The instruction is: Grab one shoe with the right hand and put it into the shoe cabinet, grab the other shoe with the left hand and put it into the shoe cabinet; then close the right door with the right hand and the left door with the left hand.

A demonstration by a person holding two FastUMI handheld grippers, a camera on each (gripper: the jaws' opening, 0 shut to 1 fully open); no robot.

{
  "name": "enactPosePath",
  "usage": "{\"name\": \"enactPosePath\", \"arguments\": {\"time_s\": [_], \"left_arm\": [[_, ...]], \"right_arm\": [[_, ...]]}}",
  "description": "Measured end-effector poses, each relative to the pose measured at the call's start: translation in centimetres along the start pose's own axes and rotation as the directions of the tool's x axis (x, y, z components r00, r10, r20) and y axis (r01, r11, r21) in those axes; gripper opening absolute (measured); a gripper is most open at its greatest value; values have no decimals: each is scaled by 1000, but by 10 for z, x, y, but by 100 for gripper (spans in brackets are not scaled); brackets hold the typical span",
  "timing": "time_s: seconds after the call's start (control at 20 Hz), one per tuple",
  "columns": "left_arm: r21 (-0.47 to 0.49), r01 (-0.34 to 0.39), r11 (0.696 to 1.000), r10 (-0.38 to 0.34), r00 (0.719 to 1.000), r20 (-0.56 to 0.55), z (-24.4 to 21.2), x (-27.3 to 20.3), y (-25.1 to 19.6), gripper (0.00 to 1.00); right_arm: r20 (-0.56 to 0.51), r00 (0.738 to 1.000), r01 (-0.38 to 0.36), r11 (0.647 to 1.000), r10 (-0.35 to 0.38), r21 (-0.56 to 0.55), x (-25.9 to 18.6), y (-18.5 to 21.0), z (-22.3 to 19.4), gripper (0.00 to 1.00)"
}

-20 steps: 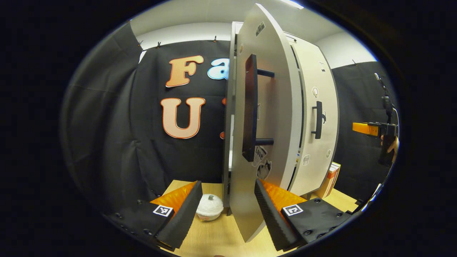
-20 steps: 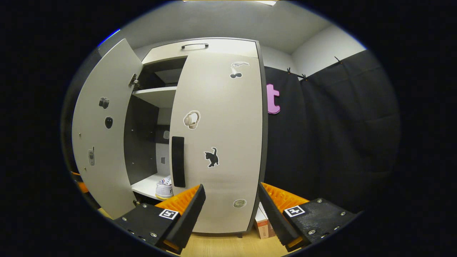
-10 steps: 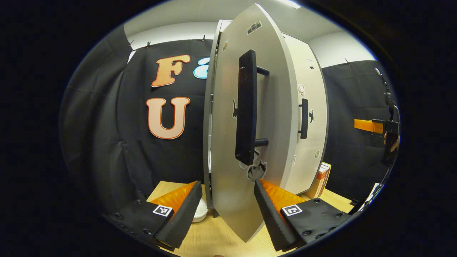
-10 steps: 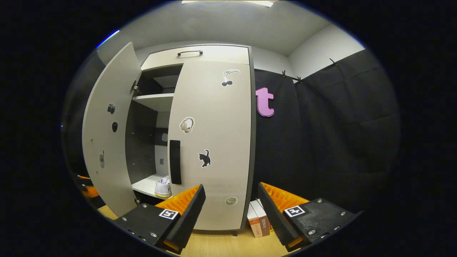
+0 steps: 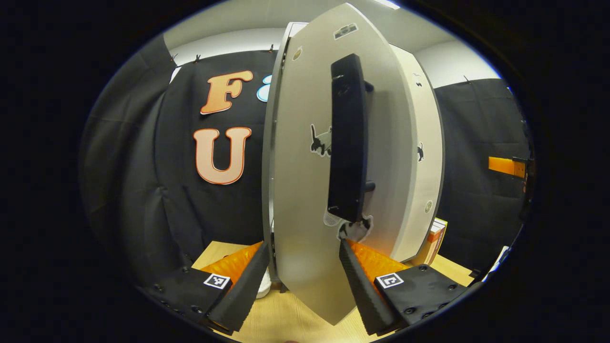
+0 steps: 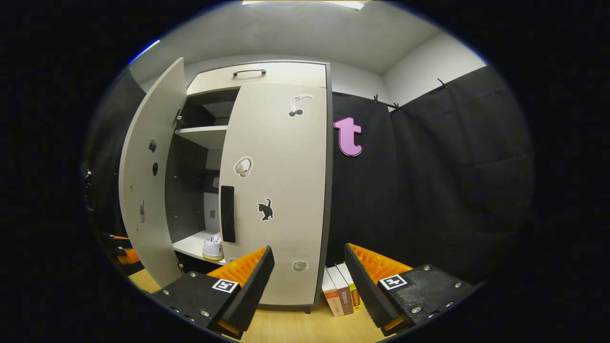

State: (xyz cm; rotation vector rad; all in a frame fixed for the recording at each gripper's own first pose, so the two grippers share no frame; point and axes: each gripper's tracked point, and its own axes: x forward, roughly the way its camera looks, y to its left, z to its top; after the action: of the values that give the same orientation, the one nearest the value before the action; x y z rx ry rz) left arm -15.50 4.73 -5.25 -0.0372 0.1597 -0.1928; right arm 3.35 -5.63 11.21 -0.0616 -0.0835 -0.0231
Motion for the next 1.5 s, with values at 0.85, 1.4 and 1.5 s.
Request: {"name": "enactPosePath", "arguments": {"time_s": [0.85, 1.4, 1.5], "left_arm": [[-19, 40, 999, -41, 999, -23, -15, 101, -48, 96], [8, -7, 1000, 7, 1000, -29, -17, 123, -55, 97], [14, -16, 1000, 16, 999, -38, -15, 122, -55, 97]], "right_arm": [[-44, 993, 114, 994, -114, -3, 13, -70, -20, 92], [-55, 994, 98, 995, -97, 20, 36, -71, -30, 92], [-51, 995, 86, 996, -85, 8, 42, -68, -29, 92]]}}
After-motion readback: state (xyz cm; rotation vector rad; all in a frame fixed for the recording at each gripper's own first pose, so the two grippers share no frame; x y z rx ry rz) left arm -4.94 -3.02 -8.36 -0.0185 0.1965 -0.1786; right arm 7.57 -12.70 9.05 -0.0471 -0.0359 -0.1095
